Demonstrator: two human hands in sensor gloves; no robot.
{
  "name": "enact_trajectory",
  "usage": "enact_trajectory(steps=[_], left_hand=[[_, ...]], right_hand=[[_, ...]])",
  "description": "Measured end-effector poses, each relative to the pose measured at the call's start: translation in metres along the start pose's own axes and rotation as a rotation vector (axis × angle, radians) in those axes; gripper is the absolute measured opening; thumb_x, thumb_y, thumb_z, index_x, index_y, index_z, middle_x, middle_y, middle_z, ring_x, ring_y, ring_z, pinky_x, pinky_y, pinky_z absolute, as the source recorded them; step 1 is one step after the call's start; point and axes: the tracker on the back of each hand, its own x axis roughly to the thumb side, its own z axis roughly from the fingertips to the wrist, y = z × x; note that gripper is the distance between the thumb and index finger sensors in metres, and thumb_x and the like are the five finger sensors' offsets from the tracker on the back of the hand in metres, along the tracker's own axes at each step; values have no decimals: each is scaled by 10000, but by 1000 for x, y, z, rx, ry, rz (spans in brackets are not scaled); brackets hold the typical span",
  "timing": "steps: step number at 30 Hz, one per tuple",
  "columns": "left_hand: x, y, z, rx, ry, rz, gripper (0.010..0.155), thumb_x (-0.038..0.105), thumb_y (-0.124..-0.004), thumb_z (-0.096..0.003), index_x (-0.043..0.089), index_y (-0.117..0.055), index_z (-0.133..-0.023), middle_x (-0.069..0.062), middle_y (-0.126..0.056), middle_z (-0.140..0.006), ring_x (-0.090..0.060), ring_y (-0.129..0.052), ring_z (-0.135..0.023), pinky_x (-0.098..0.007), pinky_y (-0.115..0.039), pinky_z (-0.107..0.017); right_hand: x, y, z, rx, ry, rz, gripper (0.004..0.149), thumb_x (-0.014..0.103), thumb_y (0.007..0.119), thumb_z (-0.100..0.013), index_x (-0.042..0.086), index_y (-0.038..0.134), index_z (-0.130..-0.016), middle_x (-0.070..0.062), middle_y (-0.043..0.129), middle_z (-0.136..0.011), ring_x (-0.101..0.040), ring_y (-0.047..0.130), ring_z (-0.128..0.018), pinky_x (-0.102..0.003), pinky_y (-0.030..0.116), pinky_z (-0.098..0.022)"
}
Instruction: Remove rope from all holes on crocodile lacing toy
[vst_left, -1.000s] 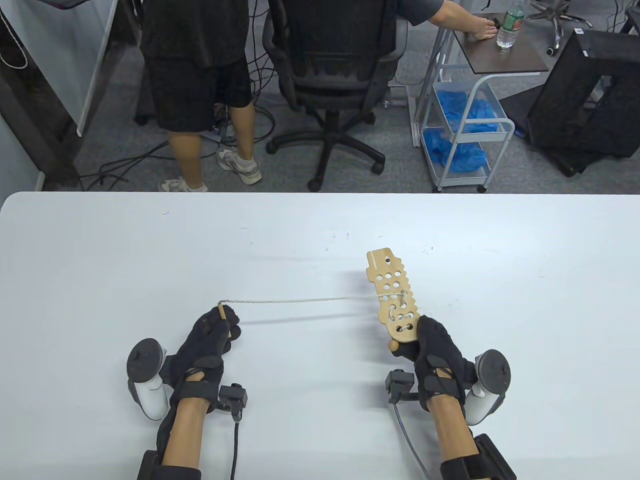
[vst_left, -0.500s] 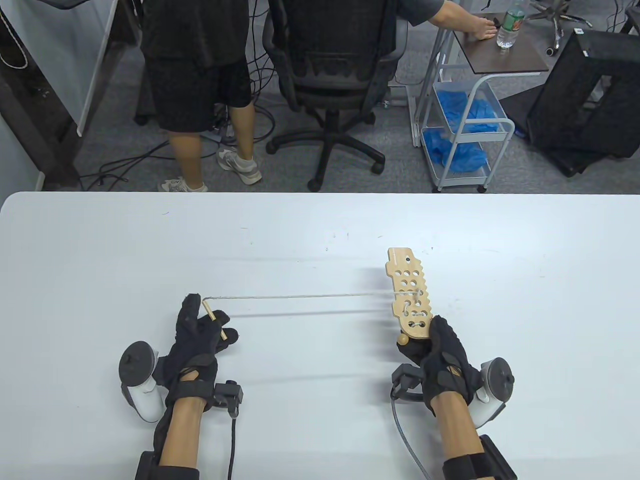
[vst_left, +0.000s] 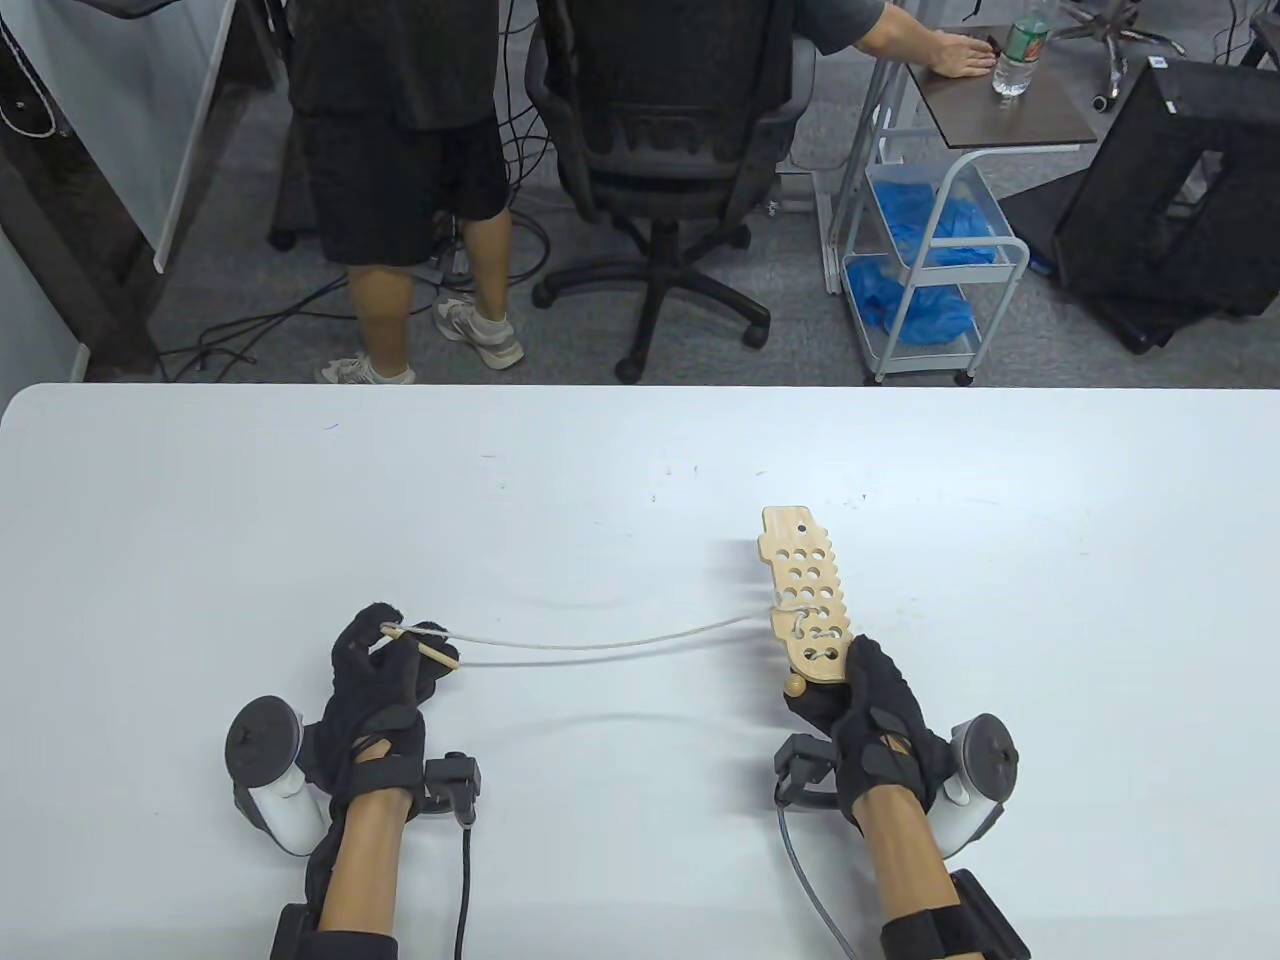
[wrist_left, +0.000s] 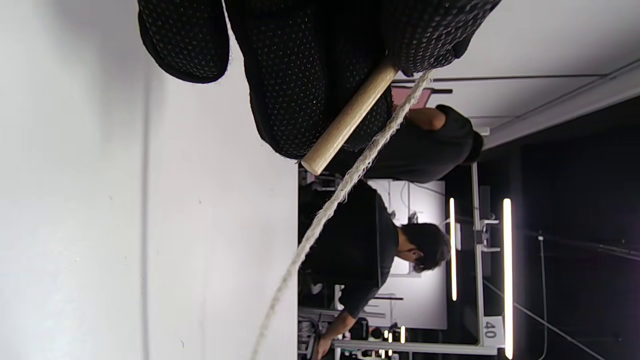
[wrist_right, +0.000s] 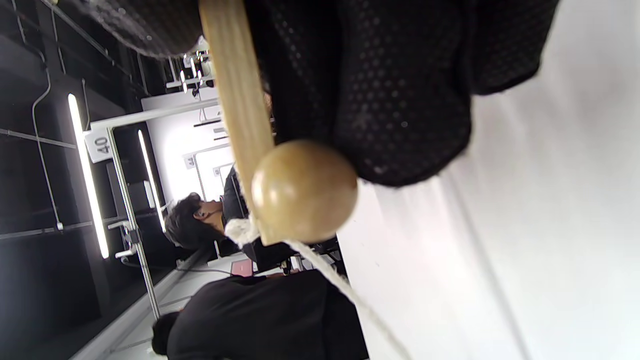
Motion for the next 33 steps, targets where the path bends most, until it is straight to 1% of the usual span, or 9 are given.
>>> enact_trajectory(steps=[5,9,11,13,16,21,28,33], left_hand=[[6,-10,1,-52,-74,-13,470,377,-764,-517,410,-689,-979,108,-998,-876,-145,-1010,-759,-537,-747,-667],[12,-26,5,-94,-132,-57,444,375,-783,-503,392,-762,-946,66,-984,-890,-177,-990,-762,-564,-730,-662],[14,-34,9,-120,-149,-95,440,384,-785,-504,401,-769,-943,30,-920,-940,-195,-944,-791,-579,-705,-672],[16,-42,13,-135,-174,-132,436,388,-789,-501,399,-783,-937,16,-892,-934,-192,-929,-771,-581,-698,-672],[22,-54,20,-160,-227,-167,438,377,-793,-497,407,-786,-933,10,-899,-901,-182,-939,-723,-580,-702,-666],[34,-69,32,-198,-336,-222,451,336,-806,-499,447,-756,-934,26,-914,-892,-173,-951,-717,-580,-707,-669],[46,-83,45,-216,-477,-376,443,327,-840,-478,426,-782,-906,26,-957,-863,-169,-979,-692,-585,-722,-659],[47,-92,49,-254,-531,-430,433,329,-855,-460,412,-814,-883,16,-968,-841,-181,-980,-677,-594,-719,-653]], right_hand=[[-1,11,5,45,-40,88,490,378,758,-463,-12,764,-761,-230,980,-546,-383,1014,-369,-638,734,-449],[-3,20,10,85,-54,109,491,375,762,-459,-16,768,-756,-234,981,-540,-387,1013,-364,-642,733,-444],[-5,24,13,105,-61,127,489,372,764,-458,-18,771,-753,-236,982,-536,-389,1013,-359,-642,733,-441],[-7,29,15,132,-73,154,491,373,765,-456,-20,773,-751,-237,983,-533,-388,1015,-355,-642,734,-439],[-10,37,20,172,-91,189,490,372,767,-454,-21,775,-748,-237,985,-529,-389,1014,-353,-643,735,-437],[-15,49,27,241,-111,240,487,369,764,-452,-21,781,-742,-238,988,-521,-389,1015,-345,-643,737,-432],[-20,63,35,332,-153,320,488,369,769,-449,-27,791,-733,-239,994,-505,-388,1018,-331,-644,741,-426],[-24,71,40,377,-165,346,488,364,774,-446,-31,793,-731,-245,993,-503,-394,1016,-328,-650,735,-427]])
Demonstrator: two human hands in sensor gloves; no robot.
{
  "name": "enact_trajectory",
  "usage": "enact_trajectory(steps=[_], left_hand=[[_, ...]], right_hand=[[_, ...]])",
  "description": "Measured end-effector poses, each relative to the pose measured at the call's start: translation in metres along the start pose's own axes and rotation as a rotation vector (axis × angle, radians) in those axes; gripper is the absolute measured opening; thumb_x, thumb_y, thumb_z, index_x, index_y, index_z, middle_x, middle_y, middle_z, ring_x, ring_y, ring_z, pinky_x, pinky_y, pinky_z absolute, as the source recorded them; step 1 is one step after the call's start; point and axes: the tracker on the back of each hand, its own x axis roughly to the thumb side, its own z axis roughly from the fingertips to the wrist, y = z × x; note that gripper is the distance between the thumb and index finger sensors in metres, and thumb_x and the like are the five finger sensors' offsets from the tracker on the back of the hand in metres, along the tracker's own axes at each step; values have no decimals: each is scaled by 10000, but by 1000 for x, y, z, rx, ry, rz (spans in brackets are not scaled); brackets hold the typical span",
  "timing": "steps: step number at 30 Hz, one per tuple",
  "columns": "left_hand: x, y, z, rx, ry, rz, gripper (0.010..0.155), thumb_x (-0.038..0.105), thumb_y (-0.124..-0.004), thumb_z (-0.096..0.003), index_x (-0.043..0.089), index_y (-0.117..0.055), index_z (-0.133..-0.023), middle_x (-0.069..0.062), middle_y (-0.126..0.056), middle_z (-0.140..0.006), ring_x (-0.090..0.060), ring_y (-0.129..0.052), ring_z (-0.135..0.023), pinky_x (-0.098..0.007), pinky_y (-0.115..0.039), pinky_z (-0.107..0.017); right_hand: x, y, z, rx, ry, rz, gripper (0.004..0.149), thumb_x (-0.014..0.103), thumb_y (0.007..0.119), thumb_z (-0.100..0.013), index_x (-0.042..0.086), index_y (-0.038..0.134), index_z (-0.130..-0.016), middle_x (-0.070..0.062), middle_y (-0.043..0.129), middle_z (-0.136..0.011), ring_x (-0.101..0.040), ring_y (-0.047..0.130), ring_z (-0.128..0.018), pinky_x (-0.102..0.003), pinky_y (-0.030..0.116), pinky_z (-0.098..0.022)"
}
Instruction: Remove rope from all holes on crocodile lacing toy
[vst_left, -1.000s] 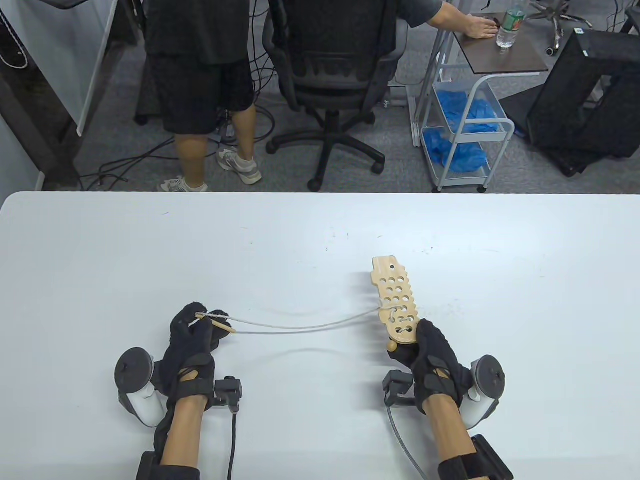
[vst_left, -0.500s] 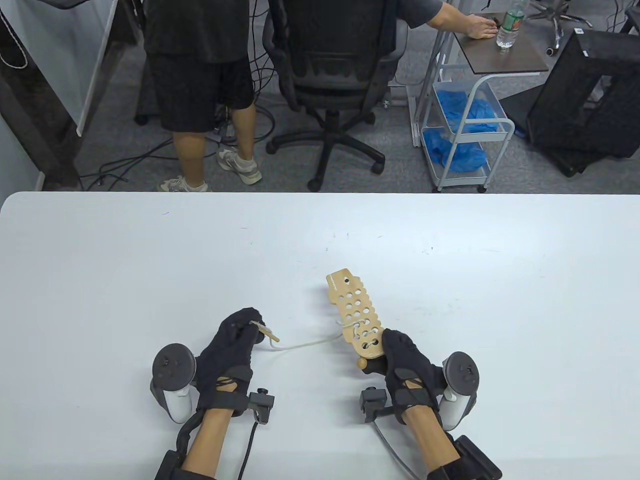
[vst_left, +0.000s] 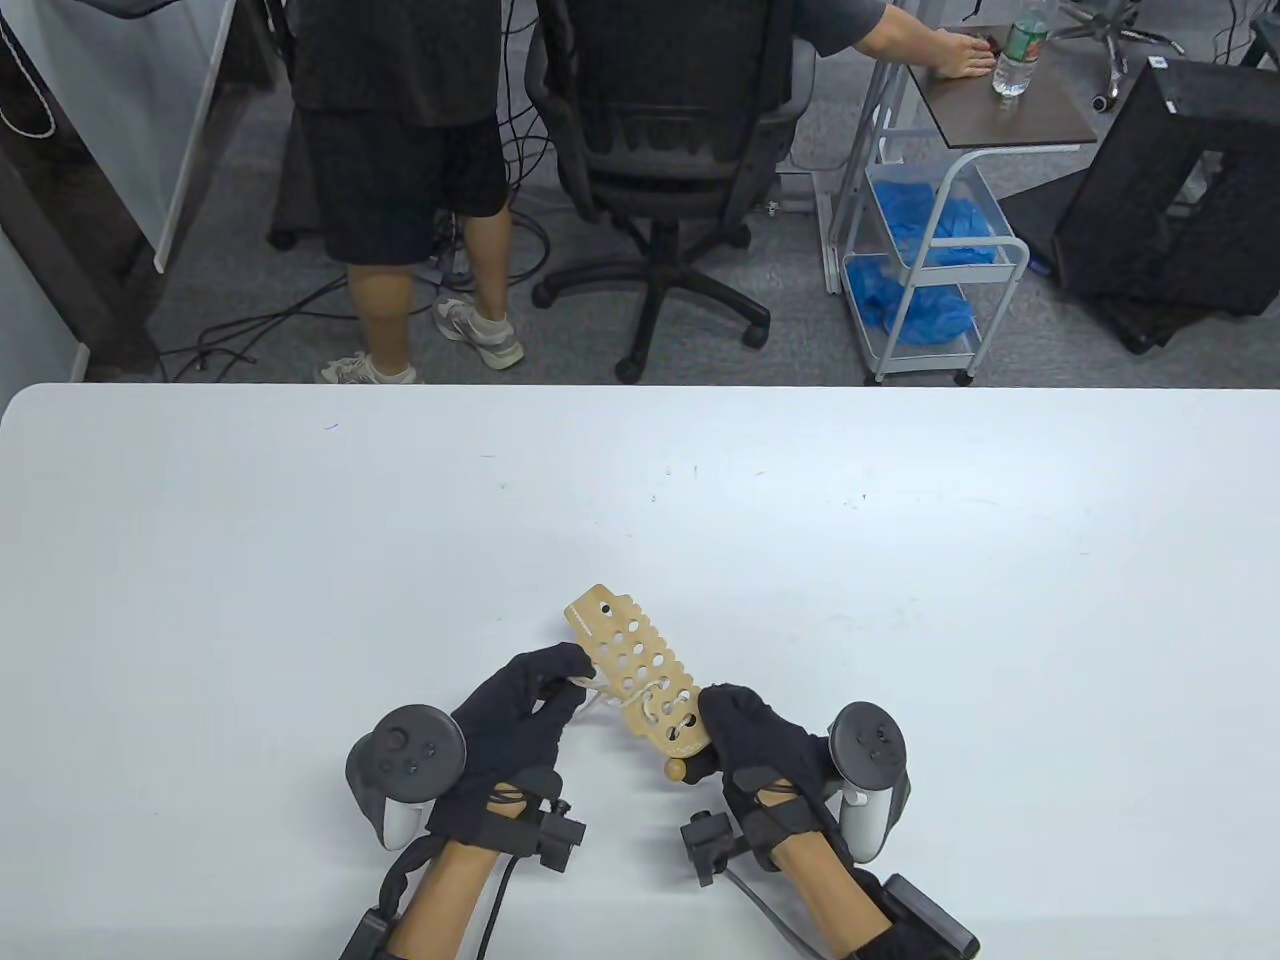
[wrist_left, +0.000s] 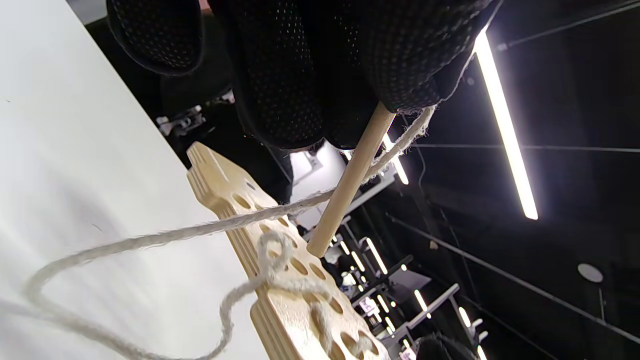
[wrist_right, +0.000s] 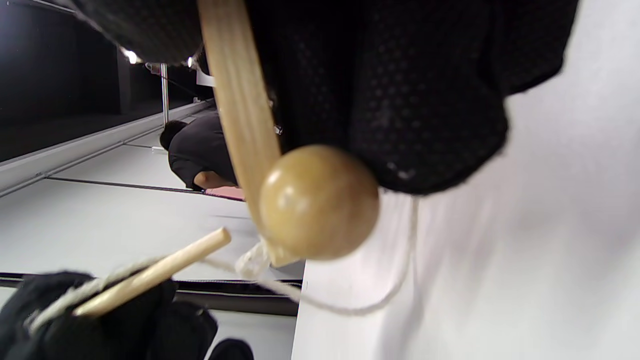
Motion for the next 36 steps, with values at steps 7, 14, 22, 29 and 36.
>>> enact_trajectory(steps=[7,14,22,29,36], left_hand=[[2,-4,0,-23,-31,-8,422,332,-876,-444,394,-841,-860,6,-983,-811,-183,-986,-665,-601,-719,-650],[5,-4,1,-19,-49,-24,417,333,-882,-442,398,-839,-851,11,-977,-819,-180,-980,-679,-600,-712,-661],[8,-6,2,-20,-65,-46,413,334,-887,-440,400,-842,-846,15,-973,-830,-183,-973,-700,-605,-705,-667],[12,-12,2,-52,-104,-172,402,371,-888,-432,379,-915,-834,-9,-928,-914,-226,-916,-802,-633,-671,-678],[16,-15,3,-68,-128,-263,405,383,-883,-433,386,-926,-836,-15,-874,-986,-250,-851,-883,-655,-629,-699]], right_hand=[[1,5,1,29,-12,11,488,363,775,-446,-35,797,-728,-250,993,-499,-398,1014,-325,-653,734,-425],[4,7,2,51,-33,28,486,365,776,-446,-33,801,-723,-247,996,-492,-399,1015,-319,-655,734,-423],[4,8,2,57,-32,27,489,364,777,-444,-40,803,-718,-253,995,-488,-406,1013,-317,-659,731,-422],[4,8,2,66,-38,28,486,367,776,-445,-38,808,-713,-250,998,-484,-406,1014,-312,-660,731,-421],[6,12,1,109,-67,30,487,372,774,-447,-32,808,-716,-245,998,-487,-401,1015,-316,-658,733,-424]])
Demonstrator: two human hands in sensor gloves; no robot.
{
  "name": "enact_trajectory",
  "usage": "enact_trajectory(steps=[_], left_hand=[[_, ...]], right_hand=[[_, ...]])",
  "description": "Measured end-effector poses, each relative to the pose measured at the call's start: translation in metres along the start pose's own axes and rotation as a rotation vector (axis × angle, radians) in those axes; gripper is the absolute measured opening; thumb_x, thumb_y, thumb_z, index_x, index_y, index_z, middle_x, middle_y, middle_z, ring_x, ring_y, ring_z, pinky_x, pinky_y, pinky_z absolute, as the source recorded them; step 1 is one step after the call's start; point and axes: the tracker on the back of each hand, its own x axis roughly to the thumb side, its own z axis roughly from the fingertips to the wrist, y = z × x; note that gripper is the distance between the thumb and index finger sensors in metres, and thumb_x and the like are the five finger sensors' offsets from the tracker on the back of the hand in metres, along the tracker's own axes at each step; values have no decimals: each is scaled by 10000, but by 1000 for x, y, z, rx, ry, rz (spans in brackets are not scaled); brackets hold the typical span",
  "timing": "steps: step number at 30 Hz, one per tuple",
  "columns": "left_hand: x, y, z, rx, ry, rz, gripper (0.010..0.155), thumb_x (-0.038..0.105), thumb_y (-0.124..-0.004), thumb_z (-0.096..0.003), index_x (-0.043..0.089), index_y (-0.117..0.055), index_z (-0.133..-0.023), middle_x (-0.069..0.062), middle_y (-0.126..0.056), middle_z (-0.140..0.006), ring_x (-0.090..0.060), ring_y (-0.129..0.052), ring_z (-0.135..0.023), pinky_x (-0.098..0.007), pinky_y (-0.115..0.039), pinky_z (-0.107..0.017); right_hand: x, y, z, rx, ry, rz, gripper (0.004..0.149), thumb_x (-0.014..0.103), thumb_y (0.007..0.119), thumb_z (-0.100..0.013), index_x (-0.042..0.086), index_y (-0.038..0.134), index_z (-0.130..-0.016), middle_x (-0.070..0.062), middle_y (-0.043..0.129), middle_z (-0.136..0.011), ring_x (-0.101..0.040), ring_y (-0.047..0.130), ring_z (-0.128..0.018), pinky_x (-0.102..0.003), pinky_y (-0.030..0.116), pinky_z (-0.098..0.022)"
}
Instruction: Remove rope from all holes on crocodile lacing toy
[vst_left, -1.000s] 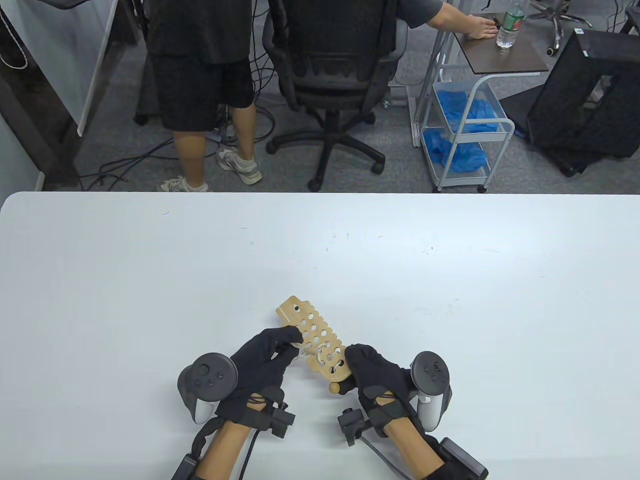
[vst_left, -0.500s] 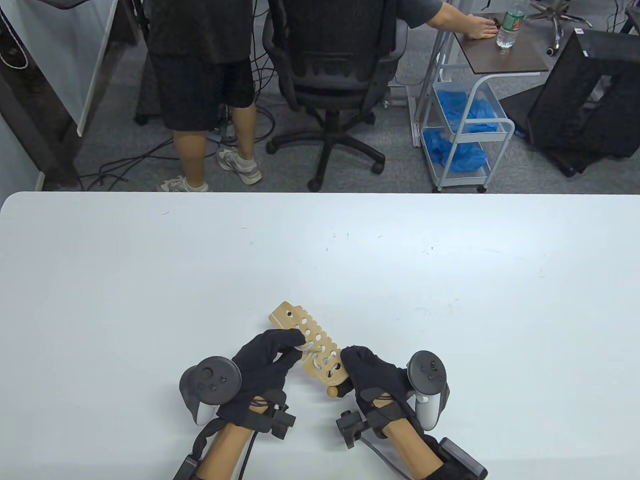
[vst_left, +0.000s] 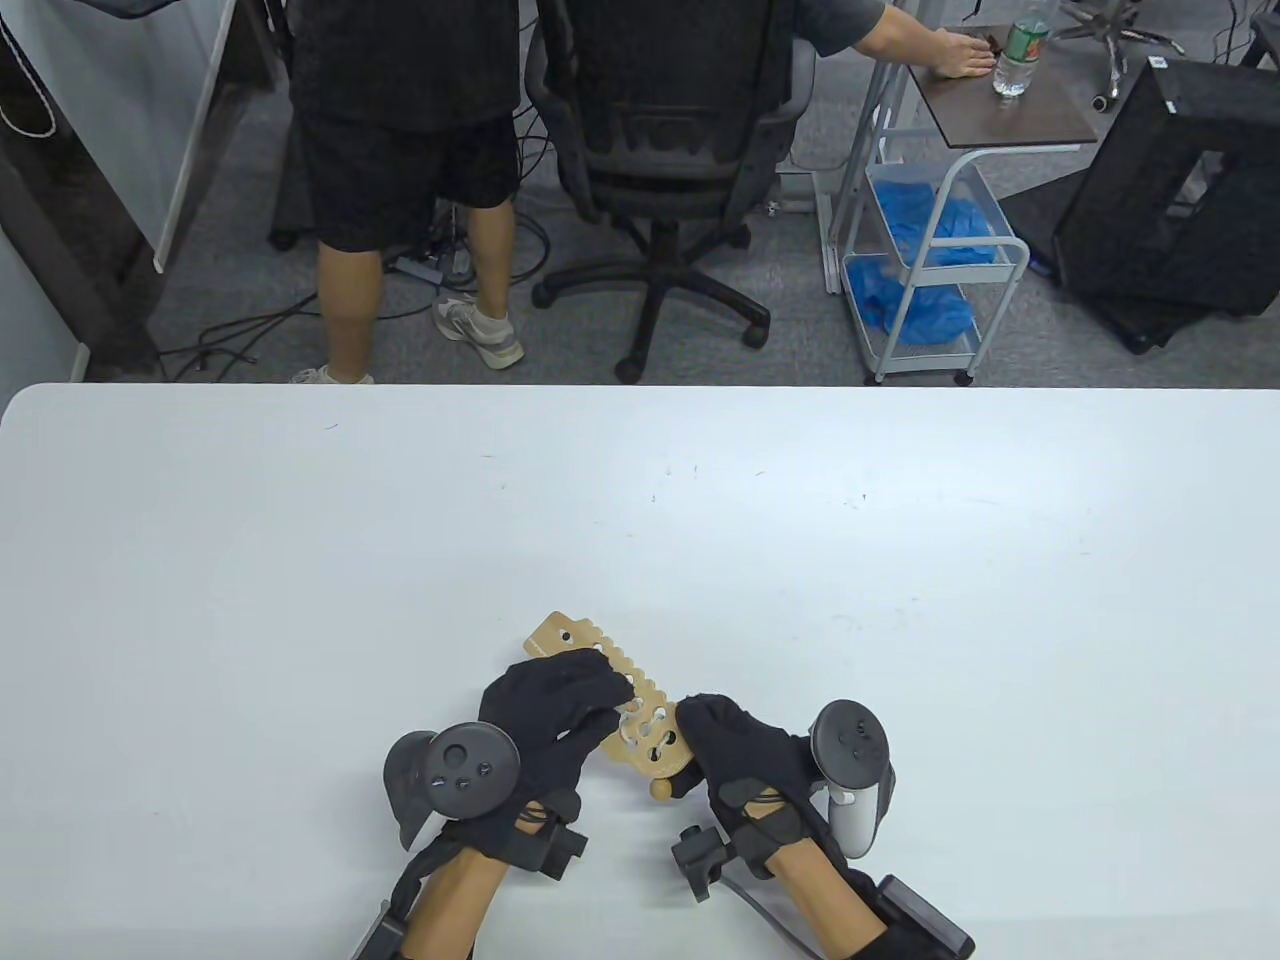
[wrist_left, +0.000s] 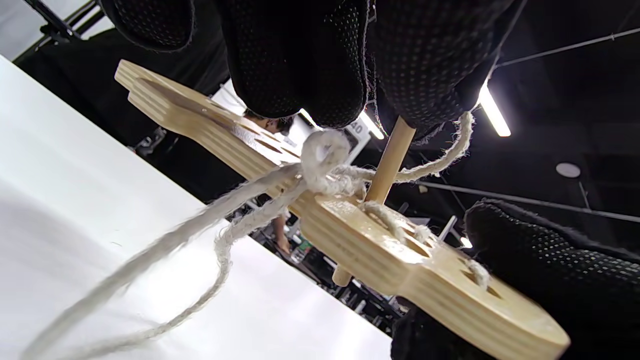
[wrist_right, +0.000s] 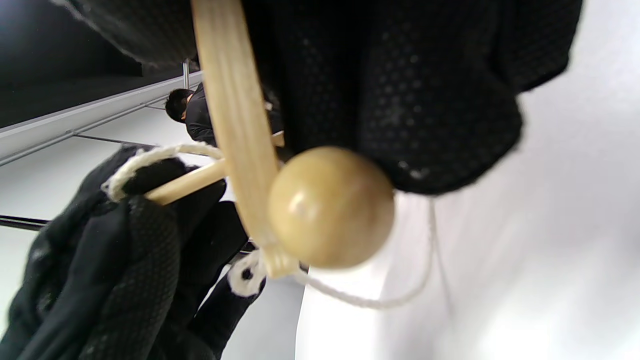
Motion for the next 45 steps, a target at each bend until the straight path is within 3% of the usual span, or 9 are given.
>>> enact_trajectory(steps=[3,5,7,13,19,20,24,32,45], left_hand=[[-2,1,0,1,4,13,419,376,-878,-437,385,-925,-853,-19,-879,-984,-256,-849,-884,-661,-622,-700],[-3,3,0,11,14,31,564,375,-878,-439,378,-789,-997,-24,-862,-1000,-261,-834,-895,-664,-616,-702],[-5,8,1,44,45,51,624,371,-871,-450,357,-709,-1052,-16,-846,-1011,-251,-827,-901,-655,-618,-706],[-25,21,6,173,213,151,602,418,-790,-498,333,-650,-1076,3,-838,-999,-221,-843,-870,-597,-668,-691],[-47,11,9,161,387,308,583,334,-815,-491,303,-677,-1056,-9,-868,-956,-222,-882,-813,-583,-701,-661],[-49,8,8,142,391,341,563,401,-783,-494,305,-703,-1043,-8,-885,-943,-223,-893,-803,-587,-704,-656],[-50,-5,1,-18,314,471,519,334,-827,-478,312,-793,-995,-22,-941,-900,-247,-922,-775,-617,-697,-647],[-37,-22,-7,-330,152,552,499,308,-811,-488,379,-812,-982,-25,-871,-1007,-284,-824,-914,-669,-624,-692],[-34,-35,-6,-495,112,593,539,339,-832,-486,377,-772,-1020,-30,-841,-1056,-324,-766,-973,-703,-575,-709]], right_hand=[[1,1,0,5,-9,8,486,374,773,-448,-31,809,-716,-244,999,-486,-400,1016,-315,-657,735,-423],[3,0,1,1,-17,10,486,377,771,-449,-27,809,-717,-239,1000,-486,-394,1018,-315,-653,739,-422],[6,-3,1,-20,-27,-11,487,381,767,-451,-23,805,-719,-234,1000,-489,-390,1019,-317,-650,741,-423],[10,-11,4,-79,-40,-134,489,394,759,-457,-10,795,-729,-215,1000,-499,-369,1024,-327,-637,750,-431],[13,-9,4,-35,-48,-276,487,398,756,-462,-1,792,-737,-209,999,-510,-363,1025,-337,-634,751,-438],[13,-7,4,-19,-52,-290,487,399,756,-462,1,792,-739,-206,999,-512,-362,1026,-338,-632,752,-440],[15,-2,4,46,-73,-308,487,405,755,-464,7,794,-742,-200,1000,-519,-357,1027,-342,-630,753,-444],[21,9,5,171,-124,-346,484,405,757,-466,14,796,-748,-198,1002,-523,-356,1028,-349,-632,751,-450],[22,11,5,193,-134,-366,484,410,756,-467,20,796,-751,-194,1002,-527,-354,1029,-352,-632,750,-454]])
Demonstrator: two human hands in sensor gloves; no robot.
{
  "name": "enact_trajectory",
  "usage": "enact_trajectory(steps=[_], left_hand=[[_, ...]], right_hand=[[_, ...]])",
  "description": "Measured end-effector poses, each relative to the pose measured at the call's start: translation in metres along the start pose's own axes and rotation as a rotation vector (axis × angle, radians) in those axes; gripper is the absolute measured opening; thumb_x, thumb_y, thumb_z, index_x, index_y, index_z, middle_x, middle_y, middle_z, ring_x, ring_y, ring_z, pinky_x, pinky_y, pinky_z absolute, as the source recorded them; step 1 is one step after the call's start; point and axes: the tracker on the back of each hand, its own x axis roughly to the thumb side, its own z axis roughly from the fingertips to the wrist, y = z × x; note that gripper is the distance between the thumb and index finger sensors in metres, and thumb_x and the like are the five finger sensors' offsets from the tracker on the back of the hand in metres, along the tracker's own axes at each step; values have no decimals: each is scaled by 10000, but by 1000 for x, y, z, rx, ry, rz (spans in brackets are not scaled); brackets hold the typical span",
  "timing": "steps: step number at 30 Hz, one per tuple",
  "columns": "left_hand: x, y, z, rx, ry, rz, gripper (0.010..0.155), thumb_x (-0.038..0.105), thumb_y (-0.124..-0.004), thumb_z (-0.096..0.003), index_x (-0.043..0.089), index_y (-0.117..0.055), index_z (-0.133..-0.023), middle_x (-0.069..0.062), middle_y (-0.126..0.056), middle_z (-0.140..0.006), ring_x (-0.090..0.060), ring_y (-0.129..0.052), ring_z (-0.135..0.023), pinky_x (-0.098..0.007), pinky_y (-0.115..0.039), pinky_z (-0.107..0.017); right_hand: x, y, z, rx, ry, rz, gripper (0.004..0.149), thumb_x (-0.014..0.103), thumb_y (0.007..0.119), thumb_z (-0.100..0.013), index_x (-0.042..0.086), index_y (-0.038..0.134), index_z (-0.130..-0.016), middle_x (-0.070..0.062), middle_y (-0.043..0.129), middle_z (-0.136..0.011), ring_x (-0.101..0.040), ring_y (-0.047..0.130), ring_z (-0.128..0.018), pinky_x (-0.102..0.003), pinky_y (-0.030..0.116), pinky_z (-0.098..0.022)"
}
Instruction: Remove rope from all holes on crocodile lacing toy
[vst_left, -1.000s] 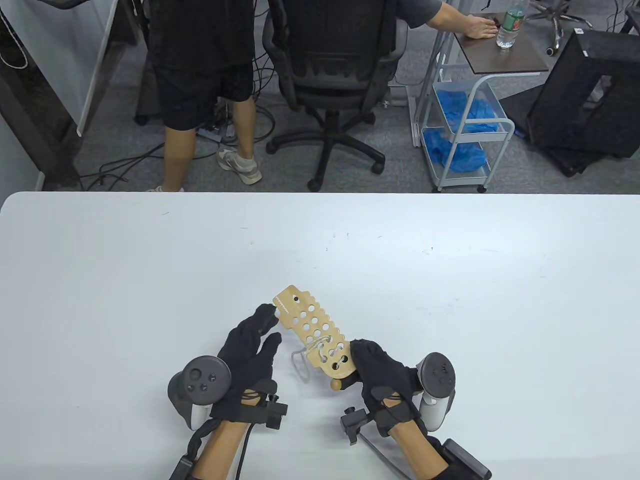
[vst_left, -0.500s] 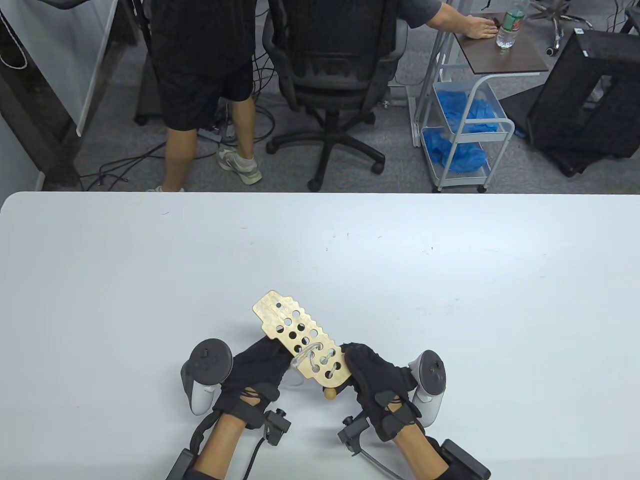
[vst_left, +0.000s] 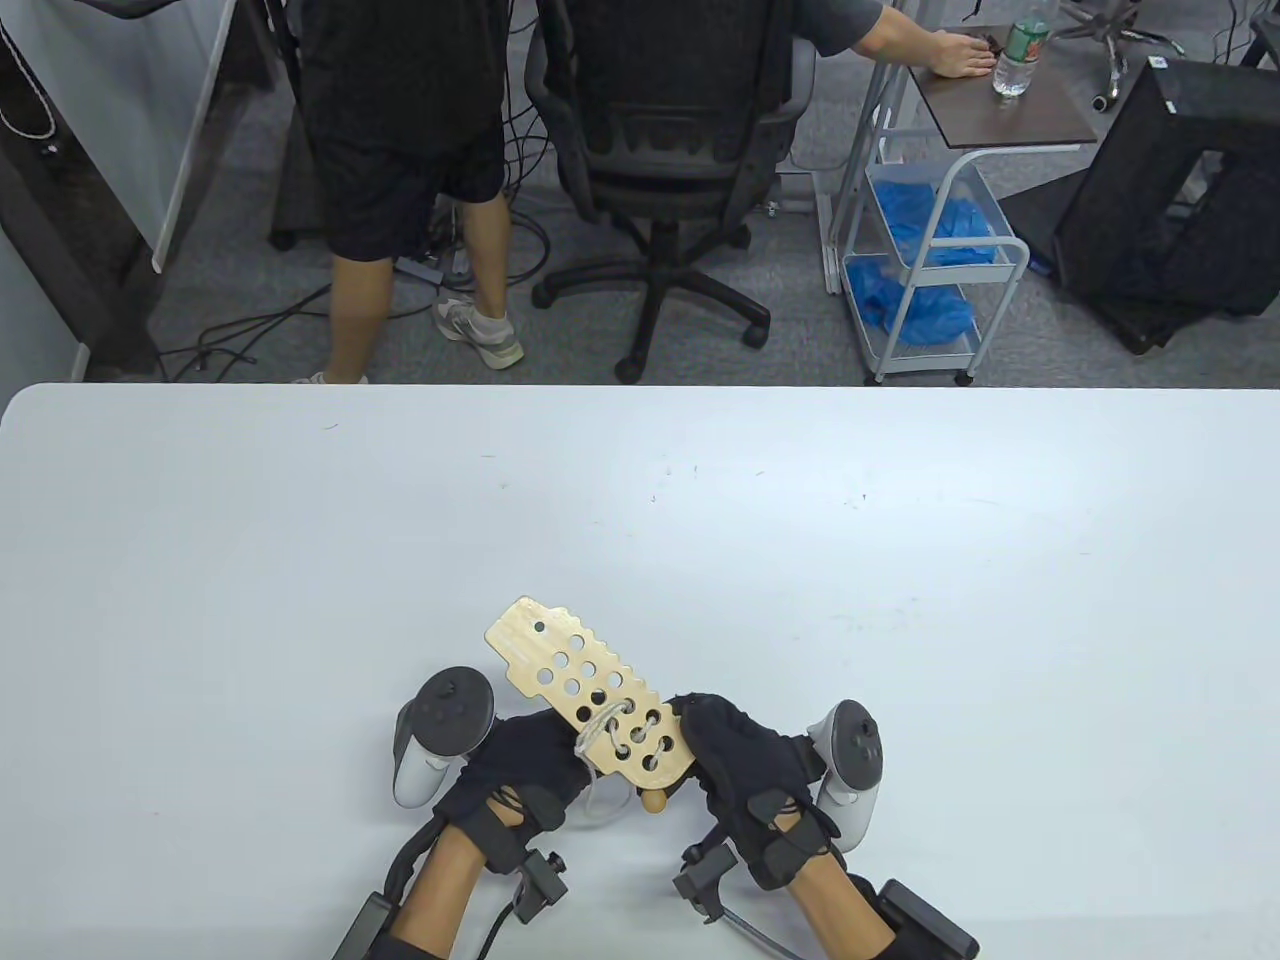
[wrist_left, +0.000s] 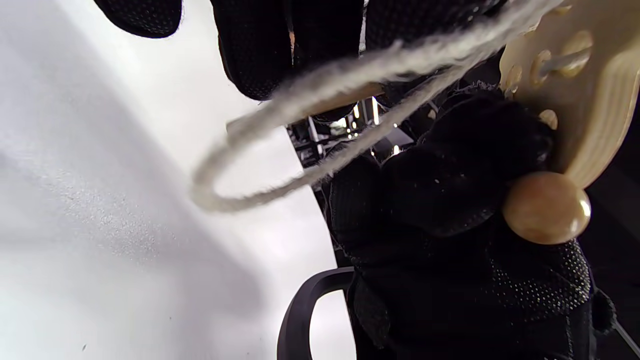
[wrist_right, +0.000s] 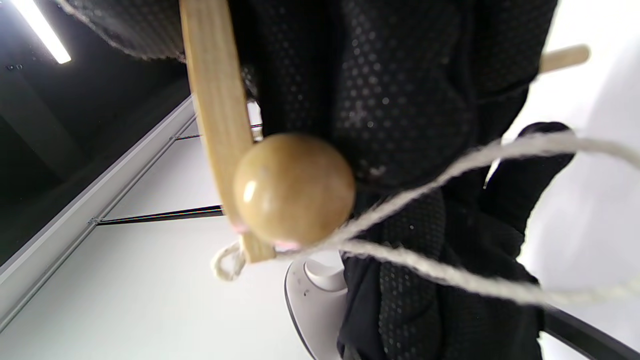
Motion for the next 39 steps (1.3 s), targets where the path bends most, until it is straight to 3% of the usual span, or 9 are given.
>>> enact_trajectory(steps=[4,10,19,27,39], left_hand=[[2,1,1,31,20,-74,477,348,-837,-483,371,-834,-960,-2,-916,-972,-289,-840,-906,-684,-605,-703],[3,6,3,70,5,-46,451,356,-849,-476,363,-854,-927,3,-951,-915,-267,-890,-839,-669,-632,-692],[4,25,13,283,7,-43,482,315,-847,-482,399,-777,-952,24,-956,-860,-222,-924,-738,-629,-669,-681],[1,39,22,430,58,-77,469,307,-838,-488,419,-775,-939,34,-927,-917,-220,-907,-795,-623,-667,-688],[-7,53,31,524,137,-112,446,323,-836,-488,425,-800,-921,26,-898,-952,-219,-885,-832,-622,-660,-694]], right_hand=[[1,-1,0,-11,3,4,485,410,755,-467,19,796,-750,-193,1003,-526,-353,1028,-352,-631,751,-453],[1,-3,1,-41,15,8,485,408,754,-468,15,796,-750,-194,1003,-524,-353,1028,-350,-631,751,-451],[-2,-17,0,-137,55,44,485,403,756,-465,8,798,-743,-201,1002,-517,-358,1028,-340,-631,753,-440],[0,-30,0,-201,60,75,486,400,758,-463,3,798,-742,-207,1003,-512,-362,1026,-338,-634,751,-438],[2,-52,2,-318,70,115,487,393,761,-459,-5,799,-736,-216,1001,-508,-369,1025,-332,-637,748,-433]])
